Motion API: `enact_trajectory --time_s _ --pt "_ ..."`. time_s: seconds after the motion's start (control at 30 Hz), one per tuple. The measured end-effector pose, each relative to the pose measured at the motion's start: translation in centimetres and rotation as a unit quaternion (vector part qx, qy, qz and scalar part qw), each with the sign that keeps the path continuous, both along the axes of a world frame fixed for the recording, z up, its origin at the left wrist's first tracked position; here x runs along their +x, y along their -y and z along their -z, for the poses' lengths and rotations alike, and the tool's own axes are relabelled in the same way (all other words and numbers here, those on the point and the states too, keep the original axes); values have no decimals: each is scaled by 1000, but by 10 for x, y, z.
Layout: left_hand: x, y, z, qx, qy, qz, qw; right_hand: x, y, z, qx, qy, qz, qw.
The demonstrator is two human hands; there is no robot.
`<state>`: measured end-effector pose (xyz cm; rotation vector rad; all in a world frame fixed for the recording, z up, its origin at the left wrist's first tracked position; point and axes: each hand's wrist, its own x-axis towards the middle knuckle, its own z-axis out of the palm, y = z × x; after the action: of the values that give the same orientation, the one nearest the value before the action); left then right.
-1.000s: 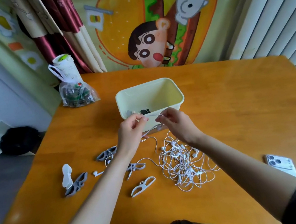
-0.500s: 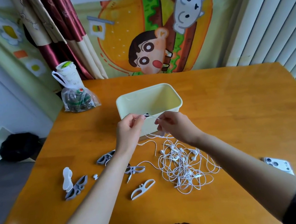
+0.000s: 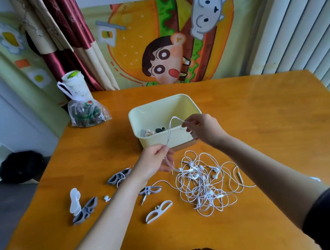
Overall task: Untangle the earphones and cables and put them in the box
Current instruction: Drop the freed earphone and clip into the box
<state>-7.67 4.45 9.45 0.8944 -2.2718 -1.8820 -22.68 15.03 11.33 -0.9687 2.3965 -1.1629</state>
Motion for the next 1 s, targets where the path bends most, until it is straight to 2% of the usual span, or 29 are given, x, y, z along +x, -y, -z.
enact_trajectory --time_s 0.07,0.17,0.27,0.33,0.43,0.53,0.73,0.83,0.93,1.0 --pt "-4 -6 -14 60 -54 -12 997 6 3 8 34 -7 -27 999" --pt "-7 -10 -30 92 -116 -38 988 17 6 22 67 -16 -46 997" --pt "-8 -6 -34 97 -128 -83 983 32 3 27 9 -24 -16 1000" --pt "-7 -2 -31 108 -128 -112 980 43 -2 25 -26 23 -32 999" --pt "-6 2 -25 117 -131 -145 974 57 -12 22 -6 131 -148 980" --pt "-3 12 -16 59 -110 -169 978 57 -19 28 68 102 -201 972" --pt "12 38 16 -44 -7 -216 975 23 -38 39 134 45 -153 978" --pt "20 42 33 -111 89 -166 976 12 -44 33 126 23 -137 982" --pt "22 33 35 -210 196 -120 950 12 -42 24 110 1 -138 984" --pt "16 23 27 -225 142 -124 956 15 -37 18 95 -11 -149 984"
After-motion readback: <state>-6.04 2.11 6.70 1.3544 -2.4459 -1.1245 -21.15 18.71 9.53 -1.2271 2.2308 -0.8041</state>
